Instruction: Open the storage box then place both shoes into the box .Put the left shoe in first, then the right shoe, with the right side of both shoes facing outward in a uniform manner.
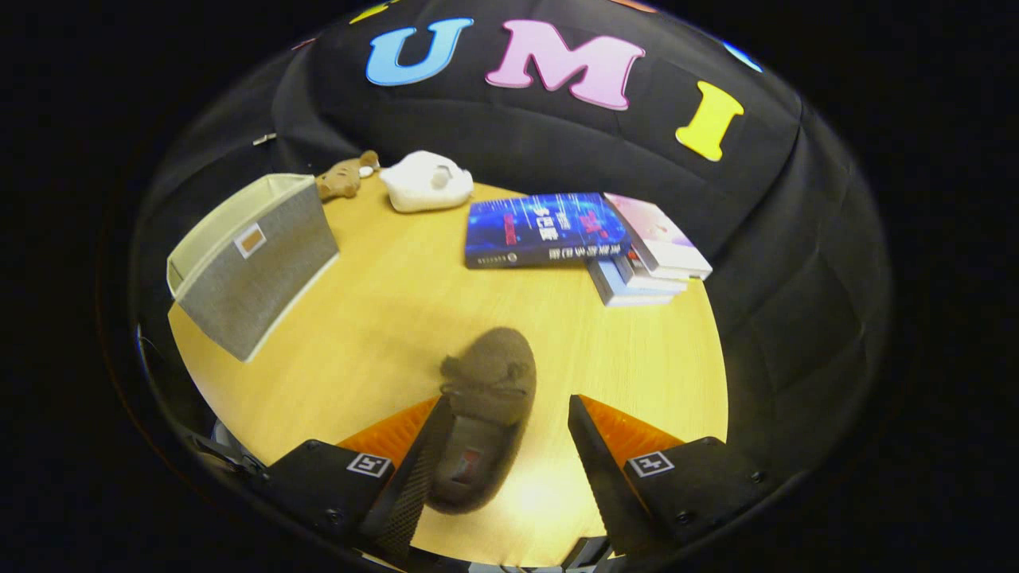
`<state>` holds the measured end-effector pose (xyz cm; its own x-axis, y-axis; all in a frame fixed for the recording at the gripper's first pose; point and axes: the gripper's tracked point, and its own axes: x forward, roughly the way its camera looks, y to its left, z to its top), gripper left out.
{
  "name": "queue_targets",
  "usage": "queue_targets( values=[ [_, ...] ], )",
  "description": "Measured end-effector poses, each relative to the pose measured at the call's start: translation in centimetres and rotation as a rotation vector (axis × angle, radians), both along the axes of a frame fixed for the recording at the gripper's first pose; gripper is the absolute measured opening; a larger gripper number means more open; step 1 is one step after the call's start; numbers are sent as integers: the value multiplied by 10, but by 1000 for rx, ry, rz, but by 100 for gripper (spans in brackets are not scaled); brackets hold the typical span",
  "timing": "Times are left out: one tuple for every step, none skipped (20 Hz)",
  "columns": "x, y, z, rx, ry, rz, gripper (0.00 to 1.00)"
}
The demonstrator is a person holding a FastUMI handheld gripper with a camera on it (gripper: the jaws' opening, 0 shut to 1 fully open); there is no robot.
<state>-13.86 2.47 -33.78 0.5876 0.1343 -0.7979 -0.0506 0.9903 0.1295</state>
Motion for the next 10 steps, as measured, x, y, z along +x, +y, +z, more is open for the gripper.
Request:
queue_targets(
  values=[
    [-2,-3,-13,-14,20,10,92],
    [-4,-4,-25,-21,39,18,92],
    [-5,-2,-35,-16,58,28,90],
    [-3,2,-45,-9,69,35,90],
    [0,2,-53,-18,79,38,89],
    [4,2,-61,-24,87,40,85],
    [9,5,-67,-22,90,36,85],
    [15,8,-70,-16,87,28,81],
    [21,10,-73,-9,88,20,79],
    [25,13,-77,0,93,11,74]
  ],
)
